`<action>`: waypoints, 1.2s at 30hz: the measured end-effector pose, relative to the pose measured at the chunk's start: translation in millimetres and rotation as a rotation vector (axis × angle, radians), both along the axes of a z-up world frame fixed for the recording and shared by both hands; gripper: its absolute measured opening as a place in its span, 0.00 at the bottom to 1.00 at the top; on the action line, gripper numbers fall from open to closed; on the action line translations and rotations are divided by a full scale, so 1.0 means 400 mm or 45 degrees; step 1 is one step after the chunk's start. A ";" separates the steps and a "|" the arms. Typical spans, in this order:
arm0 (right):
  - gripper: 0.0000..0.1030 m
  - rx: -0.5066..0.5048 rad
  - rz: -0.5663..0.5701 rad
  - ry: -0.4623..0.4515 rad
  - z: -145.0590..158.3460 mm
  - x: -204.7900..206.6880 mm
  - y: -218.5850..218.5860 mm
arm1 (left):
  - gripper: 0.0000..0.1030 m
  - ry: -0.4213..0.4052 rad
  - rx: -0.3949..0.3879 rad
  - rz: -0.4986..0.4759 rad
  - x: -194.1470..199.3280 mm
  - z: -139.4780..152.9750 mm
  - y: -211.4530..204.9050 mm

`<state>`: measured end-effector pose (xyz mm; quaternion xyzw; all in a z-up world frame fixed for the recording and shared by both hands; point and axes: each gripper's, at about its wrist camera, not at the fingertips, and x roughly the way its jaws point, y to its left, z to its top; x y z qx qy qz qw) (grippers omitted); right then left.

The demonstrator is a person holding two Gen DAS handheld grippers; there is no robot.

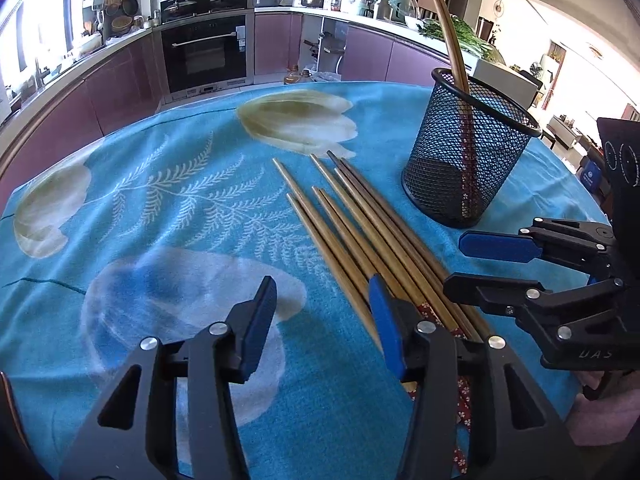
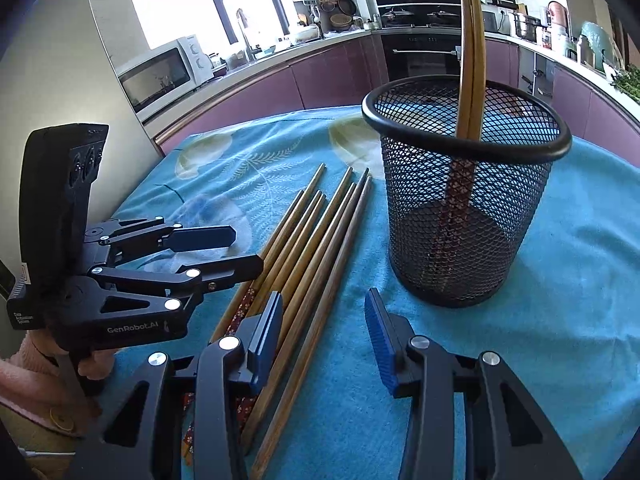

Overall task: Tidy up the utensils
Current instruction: 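Close the right gripper on another chopstick from the pile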

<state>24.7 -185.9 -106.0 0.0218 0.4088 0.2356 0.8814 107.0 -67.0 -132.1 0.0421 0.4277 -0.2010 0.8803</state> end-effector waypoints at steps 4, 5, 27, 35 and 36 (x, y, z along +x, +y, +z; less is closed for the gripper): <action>0.34 -0.025 -0.007 0.015 -0.012 0.009 0.005 | 0.39 0.007 -0.003 -0.016 0.001 -0.001 -0.004; 0.33 -0.032 -0.008 0.014 -0.013 0.009 0.005 | 0.38 0.009 -0.004 -0.019 0.001 -0.001 -0.005; 0.27 -0.086 -0.040 0.020 -0.017 0.026 0.012 | 0.22 0.041 0.000 -0.062 0.004 -0.010 -0.004; 0.16 -0.095 -0.057 0.019 -0.020 0.039 0.016 | 0.16 0.047 -0.003 -0.025 0.011 -0.009 -0.003; 0.11 -0.072 -0.053 0.030 -0.021 0.039 0.013 | 0.16 0.046 -0.001 -0.019 0.011 -0.008 -0.004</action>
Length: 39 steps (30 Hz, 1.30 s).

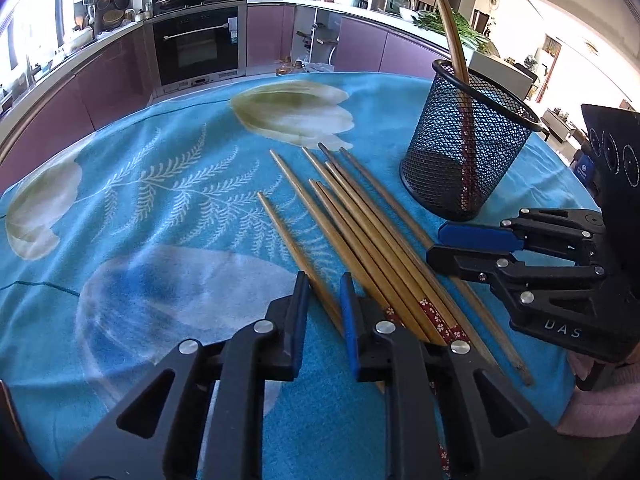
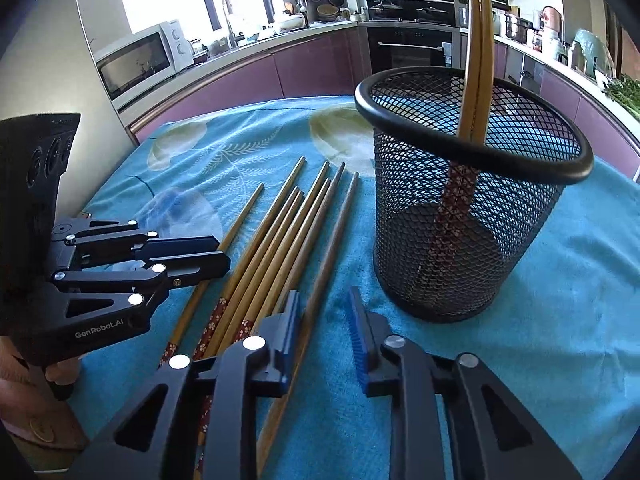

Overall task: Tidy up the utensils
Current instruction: 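Close the right gripper on another chopstick from the pile, then raise the chopstick upright with the right gripper toward the mesh cup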

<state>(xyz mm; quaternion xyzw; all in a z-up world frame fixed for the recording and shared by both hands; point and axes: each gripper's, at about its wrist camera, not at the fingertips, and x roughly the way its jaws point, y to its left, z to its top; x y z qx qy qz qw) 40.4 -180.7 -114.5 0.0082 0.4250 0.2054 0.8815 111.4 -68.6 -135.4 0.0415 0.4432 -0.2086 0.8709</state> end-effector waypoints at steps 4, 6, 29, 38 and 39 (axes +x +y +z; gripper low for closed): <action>0.08 0.034 -0.016 0.005 0.000 -0.003 -0.006 | 0.12 0.003 -0.024 0.021 -0.003 0.002 0.004; 0.06 0.055 -0.025 0.008 0.000 -0.005 -0.011 | 0.10 0.001 -0.039 0.042 -0.008 0.004 0.011; 0.07 0.051 0.060 0.019 0.003 -0.019 -0.017 | 0.11 -0.004 0.017 0.032 -0.023 -0.003 -0.006; 0.07 0.036 0.064 0.011 0.004 -0.007 -0.013 | 0.07 -0.033 -0.010 0.061 -0.028 0.018 0.007; 0.06 0.043 0.060 0.006 0.005 -0.008 -0.016 | 0.07 -0.038 -0.021 0.054 -0.032 0.025 0.009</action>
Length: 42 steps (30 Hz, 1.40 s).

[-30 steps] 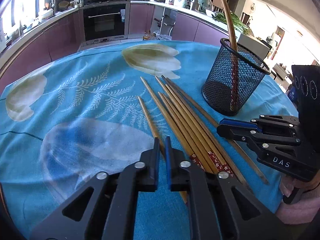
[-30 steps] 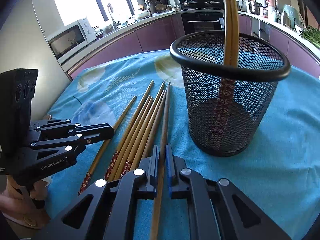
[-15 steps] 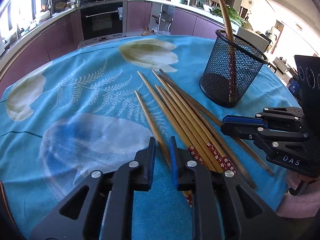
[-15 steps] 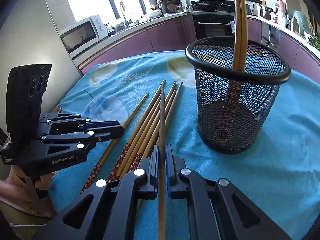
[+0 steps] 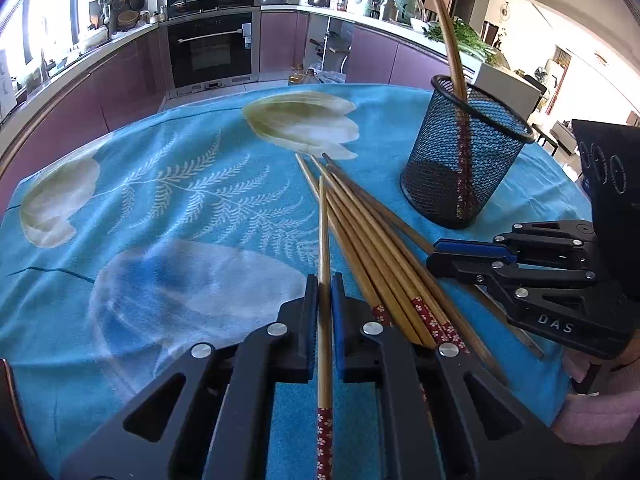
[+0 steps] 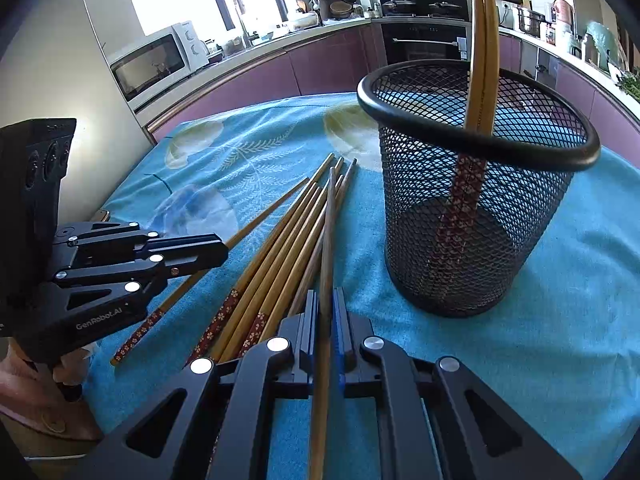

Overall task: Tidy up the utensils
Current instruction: 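Raise the chopstick upright with the right gripper toward the mesh cup, then drop the chopstick into the mesh cup by opening the right gripper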

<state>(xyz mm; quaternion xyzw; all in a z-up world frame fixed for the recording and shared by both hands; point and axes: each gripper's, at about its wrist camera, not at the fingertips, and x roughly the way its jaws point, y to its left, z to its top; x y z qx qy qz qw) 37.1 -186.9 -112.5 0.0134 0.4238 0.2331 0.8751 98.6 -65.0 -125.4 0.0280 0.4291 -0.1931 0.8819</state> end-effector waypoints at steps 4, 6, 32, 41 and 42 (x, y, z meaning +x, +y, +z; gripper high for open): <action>0.06 0.021 -0.002 -0.019 0.012 -0.012 -0.009 | 0.07 -0.010 -0.030 -0.024 -0.013 0.017 0.003; 0.06 0.026 0.004 -0.035 0.021 -0.019 -0.010 | 0.07 -0.014 -0.053 -0.039 -0.016 0.027 0.003; 0.06 0.164 -0.024 -0.336 0.214 -0.102 -0.098 | 0.07 -0.192 -0.354 -0.222 -0.101 0.263 0.044; 0.06 0.189 -0.032 -0.412 0.259 -0.098 -0.128 | 0.07 -0.271 -0.419 -0.256 -0.087 0.327 0.018; 0.06 0.195 -0.031 -0.417 0.264 -0.097 -0.132 | 0.07 -0.279 -0.429 -0.262 -0.083 0.335 0.014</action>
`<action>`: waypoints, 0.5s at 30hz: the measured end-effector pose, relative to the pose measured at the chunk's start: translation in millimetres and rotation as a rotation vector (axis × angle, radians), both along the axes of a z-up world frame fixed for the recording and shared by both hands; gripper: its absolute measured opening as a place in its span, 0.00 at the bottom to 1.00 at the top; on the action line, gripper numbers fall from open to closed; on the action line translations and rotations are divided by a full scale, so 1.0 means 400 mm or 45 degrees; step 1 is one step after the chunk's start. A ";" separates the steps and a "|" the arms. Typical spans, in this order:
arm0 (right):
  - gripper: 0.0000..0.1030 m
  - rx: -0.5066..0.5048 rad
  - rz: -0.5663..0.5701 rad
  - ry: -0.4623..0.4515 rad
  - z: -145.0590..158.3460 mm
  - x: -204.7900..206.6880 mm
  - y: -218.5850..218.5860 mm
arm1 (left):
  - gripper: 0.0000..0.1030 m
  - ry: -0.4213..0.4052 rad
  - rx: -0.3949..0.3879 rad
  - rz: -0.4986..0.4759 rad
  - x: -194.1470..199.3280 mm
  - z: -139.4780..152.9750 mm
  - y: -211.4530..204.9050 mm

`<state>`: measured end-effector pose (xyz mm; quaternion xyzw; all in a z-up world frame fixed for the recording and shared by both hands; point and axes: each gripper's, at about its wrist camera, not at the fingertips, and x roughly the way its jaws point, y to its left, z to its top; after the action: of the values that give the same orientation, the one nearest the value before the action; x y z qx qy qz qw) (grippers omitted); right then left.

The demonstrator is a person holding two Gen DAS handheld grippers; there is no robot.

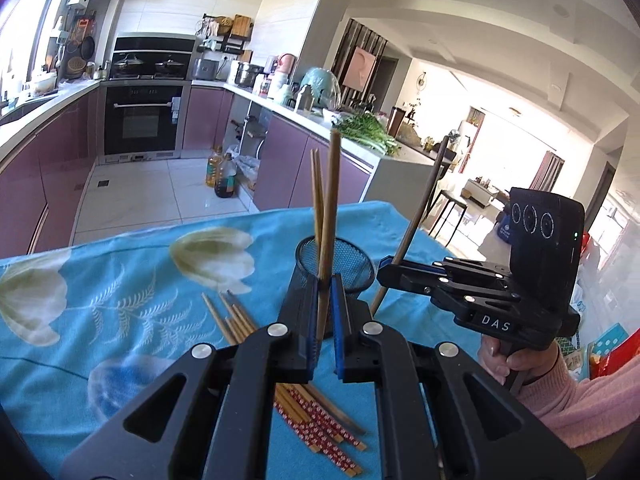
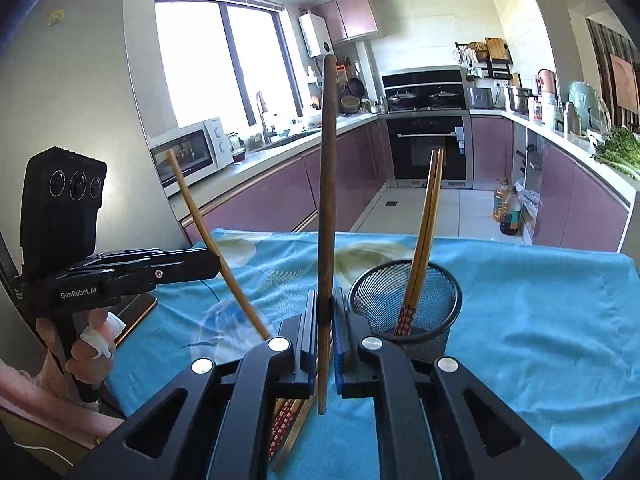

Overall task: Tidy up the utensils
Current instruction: 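Drop the chopstick into the mesh cup by opening the right gripper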

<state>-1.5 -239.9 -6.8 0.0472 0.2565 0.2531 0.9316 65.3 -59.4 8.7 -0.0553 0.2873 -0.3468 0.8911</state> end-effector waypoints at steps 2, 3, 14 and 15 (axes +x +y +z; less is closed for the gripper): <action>0.06 0.005 -0.007 -0.019 0.015 0.002 -0.015 | 0.07 -0.016 -0.017 -0.005 0.008 0.016 -0.006; 0.06 0.002 -0.012 -0.027 0.023 0.006 -0.018 | 0.07 -0.024 -0.025 -0.006 0.013 0.027 -0.010; 0.06 -0.005 -0.038 -0.141 0.100 0.014 -0.039 | 0.07 -0.111 -0.065 -0.029 0.056 0.126 -0.048; 0.06 -0.003 -0.038 -0.147 0.105 0.016 -0.041 | 0.07 -0.116 -0.065 -0.032 0.061 0.132 -0.053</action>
<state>5.0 -256.4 35.2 0.0352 0.2020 0.2410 0.9486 89.8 -80.5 61.5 -0.0587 0.2381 -0.3673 0.8972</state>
